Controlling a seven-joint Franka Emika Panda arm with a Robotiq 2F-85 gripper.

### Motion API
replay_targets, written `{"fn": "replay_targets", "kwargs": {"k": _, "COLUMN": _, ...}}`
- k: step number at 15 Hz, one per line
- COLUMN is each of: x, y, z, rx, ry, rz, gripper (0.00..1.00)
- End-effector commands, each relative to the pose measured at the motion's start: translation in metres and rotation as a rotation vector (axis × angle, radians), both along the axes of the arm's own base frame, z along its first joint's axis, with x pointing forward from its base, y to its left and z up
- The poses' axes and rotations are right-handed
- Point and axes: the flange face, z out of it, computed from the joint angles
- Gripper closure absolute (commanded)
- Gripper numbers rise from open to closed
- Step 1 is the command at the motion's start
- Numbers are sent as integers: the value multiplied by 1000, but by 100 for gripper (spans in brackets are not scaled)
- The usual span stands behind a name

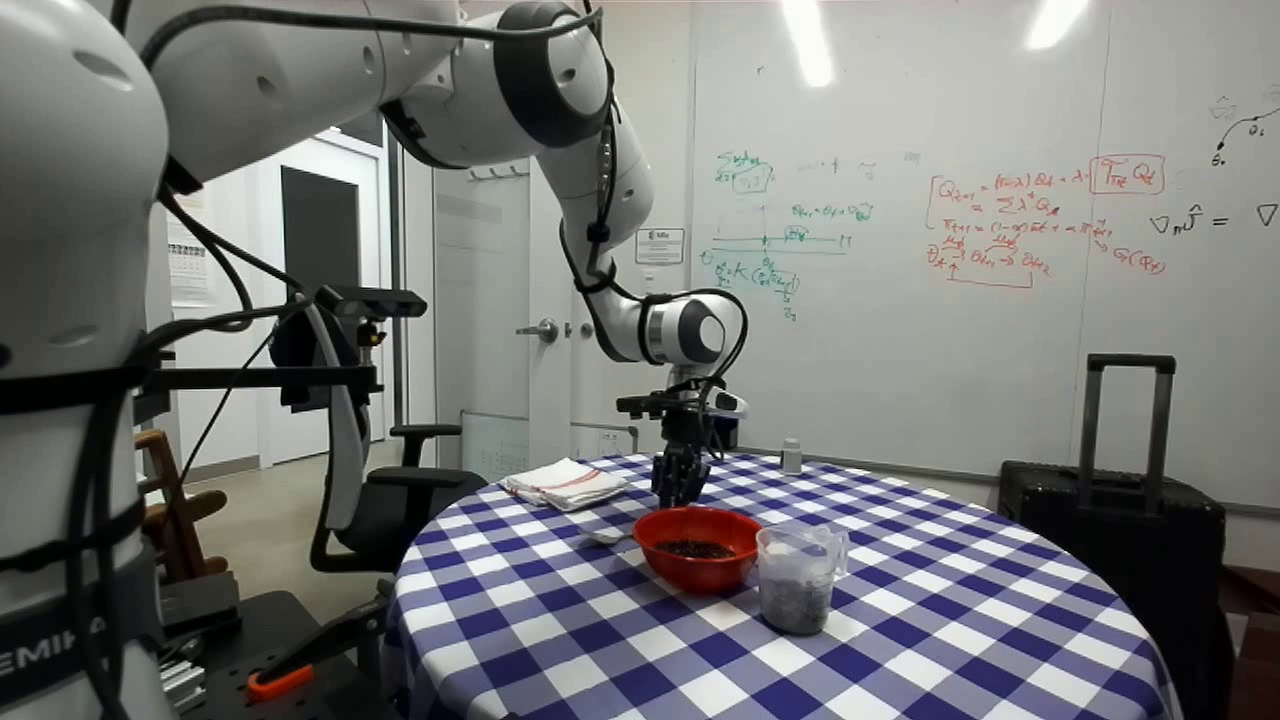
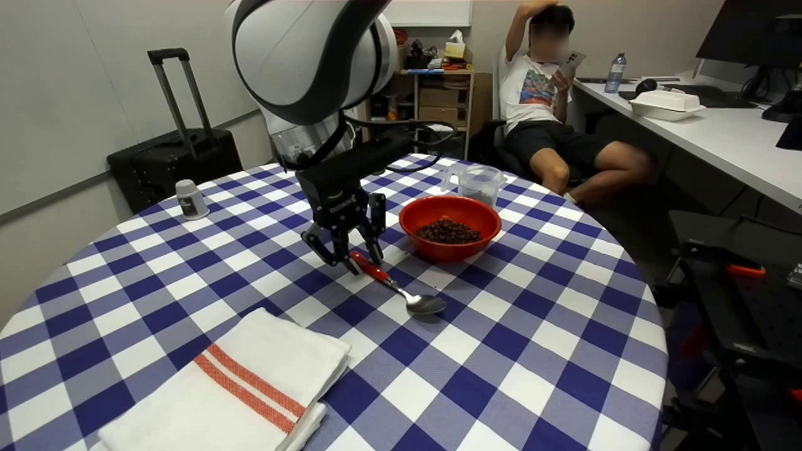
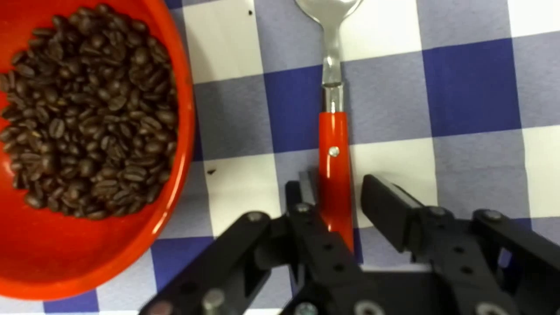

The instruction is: Use the spoon to scoop beams and transfer them to the jug

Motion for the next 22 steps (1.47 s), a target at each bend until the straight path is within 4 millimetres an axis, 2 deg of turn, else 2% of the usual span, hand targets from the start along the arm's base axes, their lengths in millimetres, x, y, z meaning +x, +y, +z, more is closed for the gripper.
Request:
{"fn": "replay_targets", "kwargs": {"k": 1, "x": 7, "y": -2, "z": -7, "rx": 49, "ry": 36, "rz": 13, "gripper": 92}}
{"fn": "replay_targets", "kwargs": {"k": 5, "x": 8, "y": -4, "z": -5, "rx": 73, "ry": 53, "rz": 25, "gripper": 90}}
{"fn": "replay_targets", "kwargs": {"k": 9, "x": 12, "y": -7, "z": 35, "rx": 123, "ry": -31, "rz": 51, "gripper": 90}}
{"fn": "replay_targets", "kwargs": {"k": 13, "x": 17, "y": -11, "z": 88, "rx": 169, "ry": -158, "rz": 72, "gripper": 90}}
{"fn": "replay_targets", "kwargs": {"k": 15, "x": 20, "y": -22, "z": 117, "rx": 150, "ry": -256, "rz": 56, "gripper": 90}}
{"fn": "replay_targets", "kwargs": {"k": 17, "x": 22, "y": -37, "z": 135, "rx": 120, "ry": -343, "rz": 30, "gripper": 90}}
{"fn": "replay_targets", "kwargs": {"k": 19, "x": 21, "y": -56, "z": 141, "rx": 76, "ry": -409, "rz": -5, "gripper": 90}}
{"fn": "replay_targets", "kwargs": {"k": 22, "x": 12, "y": -90, "z": 136, "rx": -19, "ry": -487, "rz": -50, "gripper": 91}}
